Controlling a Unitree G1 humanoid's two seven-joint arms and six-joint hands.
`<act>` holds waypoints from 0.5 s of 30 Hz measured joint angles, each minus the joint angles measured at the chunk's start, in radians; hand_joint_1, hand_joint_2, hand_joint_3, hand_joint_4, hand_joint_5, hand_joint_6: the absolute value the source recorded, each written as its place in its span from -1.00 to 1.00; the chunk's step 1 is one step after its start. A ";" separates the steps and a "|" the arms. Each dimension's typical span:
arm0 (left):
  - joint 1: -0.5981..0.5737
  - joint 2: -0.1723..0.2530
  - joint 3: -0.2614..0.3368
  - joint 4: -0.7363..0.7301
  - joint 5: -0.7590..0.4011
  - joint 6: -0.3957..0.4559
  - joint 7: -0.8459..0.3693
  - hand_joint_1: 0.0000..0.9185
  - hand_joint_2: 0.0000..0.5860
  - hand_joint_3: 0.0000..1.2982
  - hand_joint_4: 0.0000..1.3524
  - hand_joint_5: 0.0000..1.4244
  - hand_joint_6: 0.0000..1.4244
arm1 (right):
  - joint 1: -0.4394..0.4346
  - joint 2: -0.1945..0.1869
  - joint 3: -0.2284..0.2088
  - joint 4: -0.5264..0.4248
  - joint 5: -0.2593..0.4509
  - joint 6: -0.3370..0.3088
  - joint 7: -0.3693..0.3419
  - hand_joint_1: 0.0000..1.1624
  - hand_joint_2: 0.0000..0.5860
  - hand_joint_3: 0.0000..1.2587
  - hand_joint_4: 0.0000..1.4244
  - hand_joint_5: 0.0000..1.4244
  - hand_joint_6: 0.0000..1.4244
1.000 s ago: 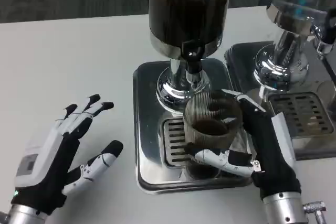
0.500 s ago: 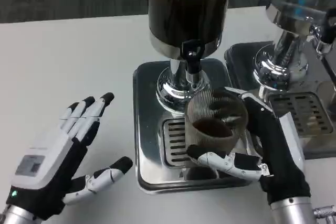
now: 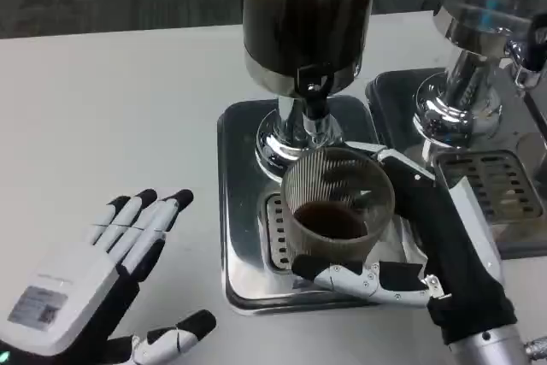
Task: Grasp the cup under the faucet to collect the drink, then remove the cup.
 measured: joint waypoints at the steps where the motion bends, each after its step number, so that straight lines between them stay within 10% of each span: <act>1: 0.012 0.001 0.005 -0.010 0.001 0.000 0.000 -1.00 -0.36 -1.00 -1.00 -1.00 -1.00 | 0.004 -0.003 0.000 -0.006 0.006 0.004 0.010 0.87 -0.44 -0.19 -0.15 0.17 0.67; 15: 0.140 -0.005 0.077 -0.105 -0.005 0.000 -0.004 -1.00 -0.33 -1.00 -1.00 -1.00 -1.00 | 0.087 -0.054 -0.010 -0.140 0.085 0.073 0.117 0.87 -0.49 -0.19 -0.15 0.17 0.69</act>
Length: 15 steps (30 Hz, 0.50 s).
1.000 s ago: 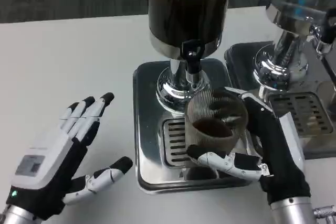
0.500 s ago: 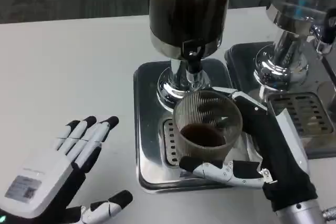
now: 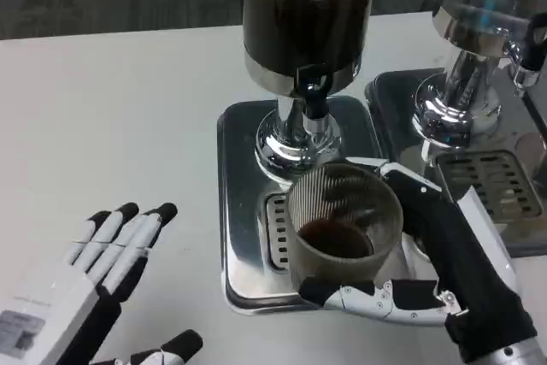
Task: Grasp the cup under the faucet to collect the drink, then remove the cup.
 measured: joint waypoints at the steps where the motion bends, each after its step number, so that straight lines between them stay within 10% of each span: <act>1: 0.007 -0.005 0.001 -0.008 0.000 0.002 -0.001 -1.00 -0.33 -1.00 -1.00 -1.00 -1.00 | 0.005 -0.004 0.000 -0.007 0.001 0.002 0.003 0.87 -0.49 -0.19 -0.15 0.17 0.69; 15: 0.042 -0.082 0.005 -0.100 -0.001 0.061 -0.049 -1.00 -0.34 -1.00 -1.00 -1.00 -1.00 | 0.016 -0.028 -0.011 -0.048 0.037 0.006 0.042 0.86 -0.50 -0.19 -0.13 0.17 0.69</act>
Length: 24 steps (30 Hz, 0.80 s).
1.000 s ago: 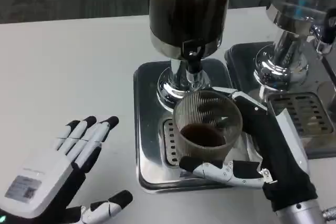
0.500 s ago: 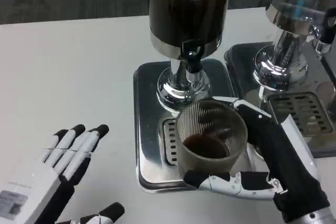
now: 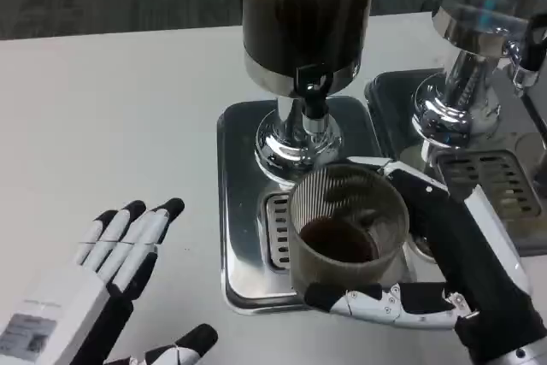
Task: Grasp the cup under the faucet to collect the drink, then remove the cup.
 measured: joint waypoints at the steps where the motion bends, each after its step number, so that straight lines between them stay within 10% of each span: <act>1: 0.002 -0.002 0.002 -0.001 0.000 0.004 -0.002 -1.00 -0.34 -1.00 -1.00 -1.00 -1.00 | 0.000 -0.001 -0.001 0.000 0.003 0.003 0.006 0.86 -0.50 -0.19 -0.13 0.17 0.69; 24: 0.015 -0.029 0.004 -0.014 0.003 0.007 -0.015 -1.00 -0.33 -1.00 -1.00 -1.00 -1.00 | 0.015 -0.009 -0.019 -0.006 0.015 0.010 0.025 0.87 -0.50 -0.17 -0.13 0.17 0.67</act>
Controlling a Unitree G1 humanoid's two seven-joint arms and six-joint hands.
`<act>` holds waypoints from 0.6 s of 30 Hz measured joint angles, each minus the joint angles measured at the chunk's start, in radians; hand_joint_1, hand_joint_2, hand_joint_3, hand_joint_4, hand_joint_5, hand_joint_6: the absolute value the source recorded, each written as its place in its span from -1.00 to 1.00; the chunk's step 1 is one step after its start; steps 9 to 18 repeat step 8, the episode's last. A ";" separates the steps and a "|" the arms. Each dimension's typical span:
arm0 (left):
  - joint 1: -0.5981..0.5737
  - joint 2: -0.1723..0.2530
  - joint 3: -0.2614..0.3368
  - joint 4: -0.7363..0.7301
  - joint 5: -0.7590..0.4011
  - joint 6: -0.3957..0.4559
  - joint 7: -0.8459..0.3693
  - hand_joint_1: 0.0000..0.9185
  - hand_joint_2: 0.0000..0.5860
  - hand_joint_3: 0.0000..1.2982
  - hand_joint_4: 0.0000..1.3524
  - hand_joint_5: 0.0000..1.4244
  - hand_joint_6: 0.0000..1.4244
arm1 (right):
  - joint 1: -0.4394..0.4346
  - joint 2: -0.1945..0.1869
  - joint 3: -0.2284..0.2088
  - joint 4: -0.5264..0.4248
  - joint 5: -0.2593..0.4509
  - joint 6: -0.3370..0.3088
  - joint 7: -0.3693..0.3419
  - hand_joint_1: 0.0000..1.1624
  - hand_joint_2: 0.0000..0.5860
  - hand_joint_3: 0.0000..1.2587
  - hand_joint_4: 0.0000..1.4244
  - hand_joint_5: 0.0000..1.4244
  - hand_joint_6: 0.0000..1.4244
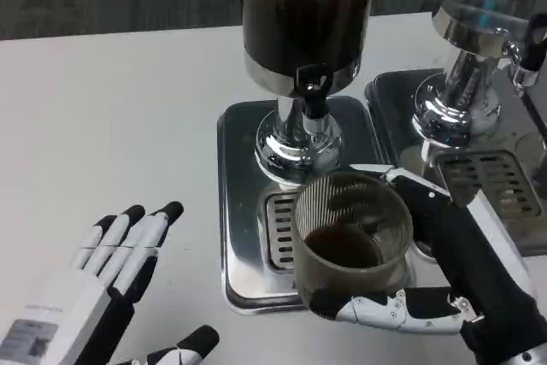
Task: Grasp the cup under the faucet to collect the drink, then remove the cup.
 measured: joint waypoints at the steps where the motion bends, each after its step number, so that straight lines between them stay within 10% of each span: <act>1: 0.000 -0.002 0.000 -0.002 0.000 0.001 -0.002 -1.00 -0.33 -1.00 -1.00 -1.00 -1.00 | 0.001 0.000 -0.001 0.000 0.000 0.000 0.000 0.87 -0.50 -0.17 -0.13 0.17 0.67; 18: -0.007 -0.009 -0.004 -0.003 0.001 0.005 -0.005 -1.00 -0.33 -1.00 -1.00 -1.00 -1.00 | -0.001 0.000 -0.006 0.000 0.017 0.002 0.003 0.87 -0.50 -0.17 -0.13 0.17 0.67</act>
